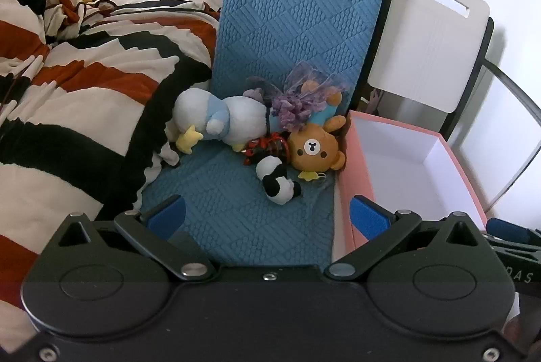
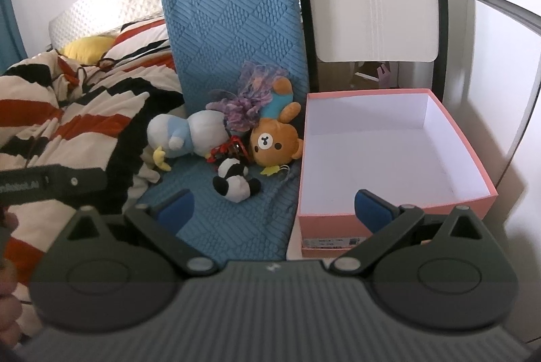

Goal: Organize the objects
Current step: 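Move both tools toward the plush toy pile on the blue cushion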

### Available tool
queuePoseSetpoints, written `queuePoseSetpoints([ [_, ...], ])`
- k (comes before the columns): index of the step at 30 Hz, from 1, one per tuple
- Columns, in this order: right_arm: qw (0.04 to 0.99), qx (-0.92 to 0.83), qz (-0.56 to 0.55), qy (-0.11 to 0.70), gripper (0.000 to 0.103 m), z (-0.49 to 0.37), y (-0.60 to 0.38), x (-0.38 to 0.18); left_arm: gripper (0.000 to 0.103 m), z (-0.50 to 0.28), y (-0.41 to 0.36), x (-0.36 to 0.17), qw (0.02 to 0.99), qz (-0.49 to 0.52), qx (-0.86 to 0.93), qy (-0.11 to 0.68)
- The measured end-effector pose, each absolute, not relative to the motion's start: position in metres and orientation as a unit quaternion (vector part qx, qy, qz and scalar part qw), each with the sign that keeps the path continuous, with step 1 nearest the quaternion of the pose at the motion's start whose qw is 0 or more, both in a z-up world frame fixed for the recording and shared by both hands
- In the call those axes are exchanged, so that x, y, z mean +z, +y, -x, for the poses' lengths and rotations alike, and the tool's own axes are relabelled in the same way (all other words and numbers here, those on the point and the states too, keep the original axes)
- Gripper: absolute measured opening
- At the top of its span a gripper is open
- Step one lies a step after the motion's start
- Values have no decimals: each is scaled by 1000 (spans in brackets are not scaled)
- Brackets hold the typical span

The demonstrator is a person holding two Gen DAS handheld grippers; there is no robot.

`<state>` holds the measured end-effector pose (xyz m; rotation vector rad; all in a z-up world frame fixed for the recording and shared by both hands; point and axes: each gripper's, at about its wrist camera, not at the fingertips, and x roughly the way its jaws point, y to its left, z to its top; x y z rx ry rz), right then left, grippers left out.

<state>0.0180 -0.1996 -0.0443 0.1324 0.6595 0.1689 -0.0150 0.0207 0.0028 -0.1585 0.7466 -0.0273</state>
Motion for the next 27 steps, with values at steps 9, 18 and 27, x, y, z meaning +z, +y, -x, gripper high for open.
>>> queuePoseSetpoints([
  [9, 936, 95, -66, 334, 103, -30, -195, -47, 103, 9, 31, 3, 930, 89, -2, 356],
  [18, 932, 91, -62, 344, 103, -38, -195, -50, 103, 7, 29, 0, 930, 84, -19, 358],
  [27, 933, 86, -60, 343, 103, -43, -194, -49, 103, 5, 25, -4, 931, 85, -24, 355],
])
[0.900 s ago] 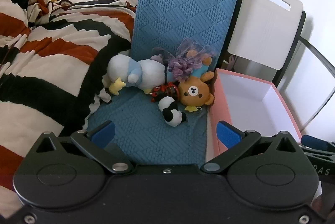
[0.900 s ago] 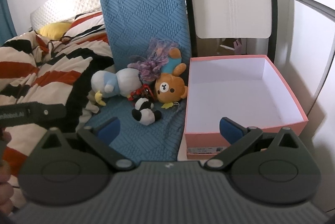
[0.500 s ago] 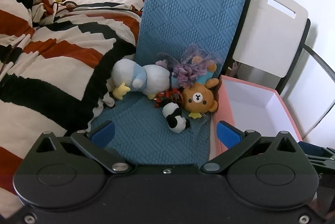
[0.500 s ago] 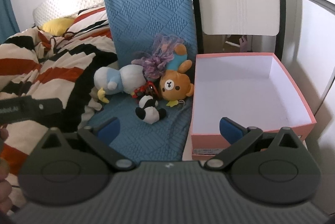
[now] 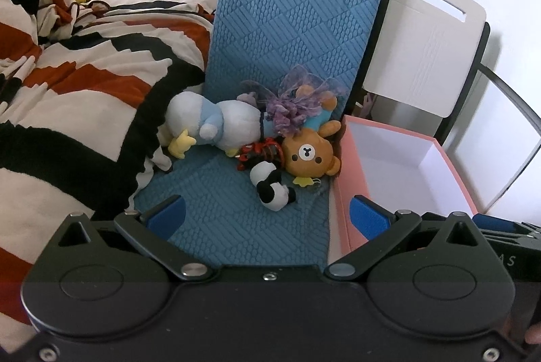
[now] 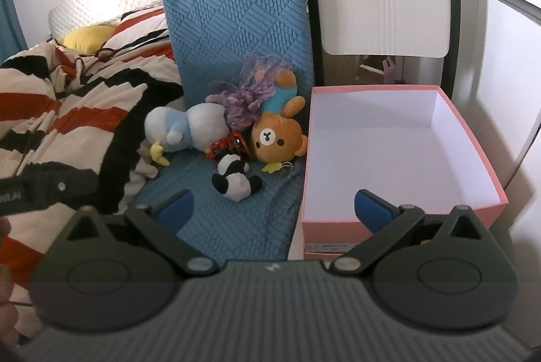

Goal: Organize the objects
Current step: 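Move both tools toward the plush toy pile on the blue cushion, then bring right tool to the red horned figure while left tool approaches the panda plush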

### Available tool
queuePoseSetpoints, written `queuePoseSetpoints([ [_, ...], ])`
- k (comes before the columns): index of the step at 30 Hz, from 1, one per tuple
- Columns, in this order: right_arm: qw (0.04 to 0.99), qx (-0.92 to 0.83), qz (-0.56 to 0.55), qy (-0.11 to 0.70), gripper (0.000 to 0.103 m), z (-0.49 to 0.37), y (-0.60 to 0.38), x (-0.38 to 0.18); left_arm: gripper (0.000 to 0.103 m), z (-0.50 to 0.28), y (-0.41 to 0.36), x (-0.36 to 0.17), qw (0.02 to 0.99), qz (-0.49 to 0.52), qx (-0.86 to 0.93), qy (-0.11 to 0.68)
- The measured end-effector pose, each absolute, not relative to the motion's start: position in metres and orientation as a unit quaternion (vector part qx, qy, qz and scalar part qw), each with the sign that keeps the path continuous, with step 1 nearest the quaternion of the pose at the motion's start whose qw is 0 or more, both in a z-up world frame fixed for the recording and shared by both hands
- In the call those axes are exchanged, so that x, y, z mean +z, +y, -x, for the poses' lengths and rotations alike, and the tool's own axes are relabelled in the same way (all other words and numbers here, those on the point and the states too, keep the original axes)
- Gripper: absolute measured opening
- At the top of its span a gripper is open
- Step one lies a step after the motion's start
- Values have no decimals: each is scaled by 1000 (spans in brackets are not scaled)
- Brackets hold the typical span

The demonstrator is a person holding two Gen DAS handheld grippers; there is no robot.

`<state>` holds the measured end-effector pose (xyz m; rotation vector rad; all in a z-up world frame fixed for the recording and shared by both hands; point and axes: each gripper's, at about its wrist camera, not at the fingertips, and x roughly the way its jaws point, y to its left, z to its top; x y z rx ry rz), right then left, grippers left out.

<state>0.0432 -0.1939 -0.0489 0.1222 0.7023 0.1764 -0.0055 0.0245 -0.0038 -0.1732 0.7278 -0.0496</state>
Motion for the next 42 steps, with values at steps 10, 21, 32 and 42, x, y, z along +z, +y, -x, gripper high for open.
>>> queuePoseSetpoints([
  [10, 933, 88, -63, 344, 103, -63, -186, -57, 103, -10, 31, -13, 930, 93, -31, 355],
  [21, 926, 122, -68, 352, 97, -92, -169, -75, 103, -41, 46, -37, 925, 100, -23, 366],
  [32, 916, 141, -73, 368, 96, -123, -151, -91, 103, -75, 55, -61, 920, 113, -16, 375],
  [42, 914, 151, -88, 366, 93, -164, -149, -97, 98, -110, 65, -101, 910, 128, -14, 394],
])
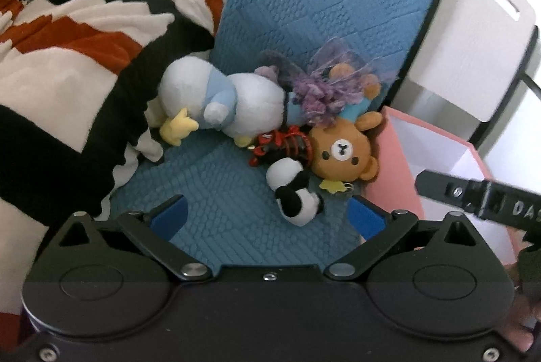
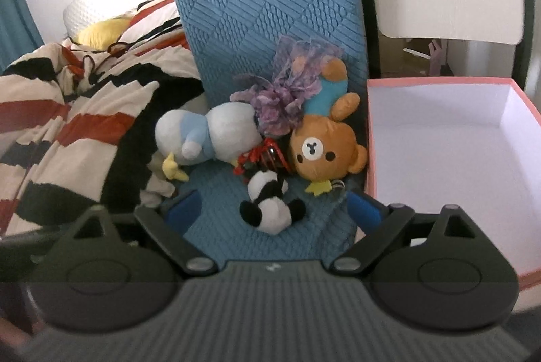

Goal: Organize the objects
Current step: 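Bring right tool to the red horned figure while left tool approaches the panda plush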

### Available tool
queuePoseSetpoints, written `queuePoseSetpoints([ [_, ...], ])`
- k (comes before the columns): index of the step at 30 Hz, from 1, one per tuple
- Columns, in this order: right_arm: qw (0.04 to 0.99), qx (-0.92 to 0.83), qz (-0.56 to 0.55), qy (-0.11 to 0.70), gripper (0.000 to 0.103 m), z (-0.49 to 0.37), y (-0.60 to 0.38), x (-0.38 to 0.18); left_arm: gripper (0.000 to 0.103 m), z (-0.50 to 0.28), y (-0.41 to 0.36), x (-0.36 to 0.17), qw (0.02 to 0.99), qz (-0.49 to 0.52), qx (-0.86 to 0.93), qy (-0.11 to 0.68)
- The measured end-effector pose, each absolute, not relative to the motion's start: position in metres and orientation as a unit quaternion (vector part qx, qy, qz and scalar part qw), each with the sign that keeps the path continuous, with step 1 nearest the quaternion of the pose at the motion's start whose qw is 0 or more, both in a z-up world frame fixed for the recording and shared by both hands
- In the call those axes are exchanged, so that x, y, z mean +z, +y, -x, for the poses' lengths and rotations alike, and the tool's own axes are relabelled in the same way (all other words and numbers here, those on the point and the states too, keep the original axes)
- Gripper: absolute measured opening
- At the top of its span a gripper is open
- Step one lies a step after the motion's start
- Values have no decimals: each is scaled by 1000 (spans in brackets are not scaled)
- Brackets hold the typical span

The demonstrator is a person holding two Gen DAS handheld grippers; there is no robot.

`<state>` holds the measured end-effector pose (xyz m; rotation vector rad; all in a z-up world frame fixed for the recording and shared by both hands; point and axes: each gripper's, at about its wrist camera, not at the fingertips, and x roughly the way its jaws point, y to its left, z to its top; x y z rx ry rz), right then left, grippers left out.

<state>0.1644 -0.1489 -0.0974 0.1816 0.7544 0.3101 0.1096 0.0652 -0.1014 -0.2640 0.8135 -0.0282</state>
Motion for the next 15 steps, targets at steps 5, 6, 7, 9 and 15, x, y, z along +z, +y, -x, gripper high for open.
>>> queuePoseSetpoints([
  [5, 913, 152, -95, 367, 94, -191, -143, -107, 96, -133, 71, -126, 901, 152, -23, 406],
  [6, 912, 153, -92, 370, 94, -197, -141, -109, 95, -137, 72, -131, 898, 156, -25, 411],
  [7, 911, 156, -87, 373, 94, -203, -138, -112, 93, -142, 73, -136, 895, 160, -29, 415],
  [9, 907, 167, -81, 377, 94, -215, -133, -118, 92, -152, 72, -146, 890, 165, -43, 424],
  [15, 895, 185, -73, 398, 91, -252, -117, -141, 79, -179, 66, -175, 869, 185, -80, 452],
])
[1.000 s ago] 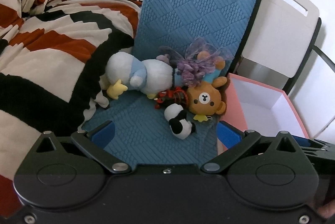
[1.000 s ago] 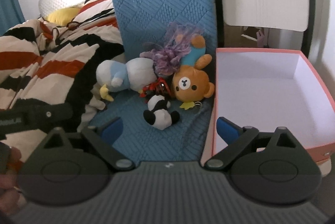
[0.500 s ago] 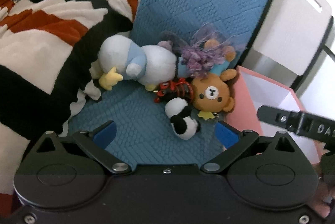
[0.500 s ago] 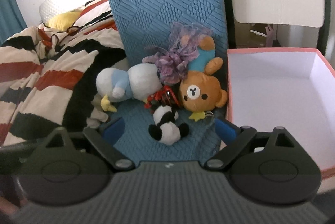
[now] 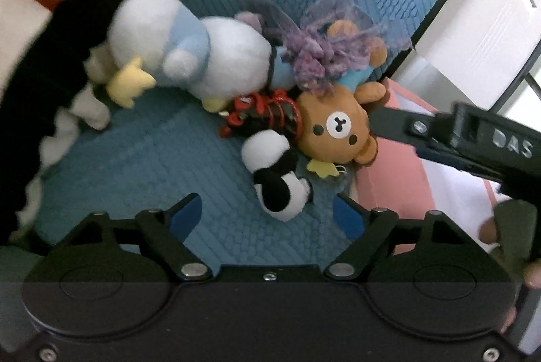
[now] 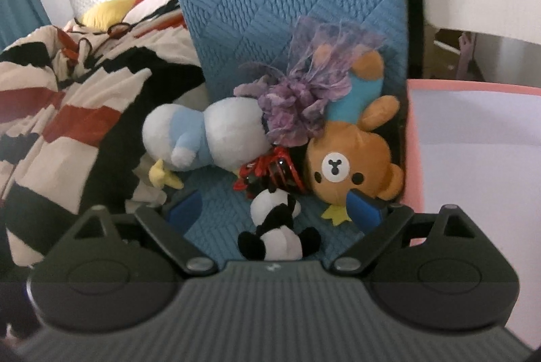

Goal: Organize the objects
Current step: 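Bring right tool to the red horned figure while left tool approaches the panda plush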

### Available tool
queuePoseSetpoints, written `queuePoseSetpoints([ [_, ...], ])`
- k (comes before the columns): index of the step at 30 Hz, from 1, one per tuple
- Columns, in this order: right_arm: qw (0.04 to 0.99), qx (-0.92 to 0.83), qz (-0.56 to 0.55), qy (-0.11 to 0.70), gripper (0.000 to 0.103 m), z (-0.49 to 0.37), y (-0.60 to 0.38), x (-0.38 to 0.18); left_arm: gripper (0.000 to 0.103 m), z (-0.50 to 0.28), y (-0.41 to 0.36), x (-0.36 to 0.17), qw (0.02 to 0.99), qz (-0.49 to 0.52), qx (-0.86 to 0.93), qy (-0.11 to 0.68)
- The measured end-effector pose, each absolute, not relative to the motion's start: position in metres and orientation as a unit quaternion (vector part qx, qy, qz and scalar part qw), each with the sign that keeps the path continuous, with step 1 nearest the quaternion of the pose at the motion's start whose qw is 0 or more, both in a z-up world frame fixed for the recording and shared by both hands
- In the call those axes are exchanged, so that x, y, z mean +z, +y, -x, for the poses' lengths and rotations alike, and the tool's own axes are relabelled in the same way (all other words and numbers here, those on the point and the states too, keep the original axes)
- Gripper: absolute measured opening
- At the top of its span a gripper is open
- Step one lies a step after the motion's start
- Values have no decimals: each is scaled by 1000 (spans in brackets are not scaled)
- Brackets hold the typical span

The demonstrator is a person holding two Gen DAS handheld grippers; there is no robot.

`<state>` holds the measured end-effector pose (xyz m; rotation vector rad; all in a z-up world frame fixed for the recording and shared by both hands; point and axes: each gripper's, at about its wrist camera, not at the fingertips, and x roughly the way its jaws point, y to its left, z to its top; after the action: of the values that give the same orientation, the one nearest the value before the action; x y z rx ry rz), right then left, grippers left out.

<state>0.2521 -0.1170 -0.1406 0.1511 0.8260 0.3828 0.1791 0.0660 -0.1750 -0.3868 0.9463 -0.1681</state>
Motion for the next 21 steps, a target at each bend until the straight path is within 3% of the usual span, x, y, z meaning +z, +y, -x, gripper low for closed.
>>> queuePoseSetpoints([
  [9, 876, 199, -75, 432, 50, -307, -95, -183, 62, -218, 65, -214, 843, 213, -116, 480],
  [13, 871, 201, -68, 443, 42, -322, -87, -200, 59, -231, 58, -231, 829, 223, -137, 494],
  [15, 869, 196, -68, 450, 33, -329, -87, -208, 56, -236, 56, -239, 825, 227, -137, 500],
  [21, 862, 189, -77, 465, 25, -349, -90, -226, 43, -250, 58, -254, 808, 252, -140, 514],
])
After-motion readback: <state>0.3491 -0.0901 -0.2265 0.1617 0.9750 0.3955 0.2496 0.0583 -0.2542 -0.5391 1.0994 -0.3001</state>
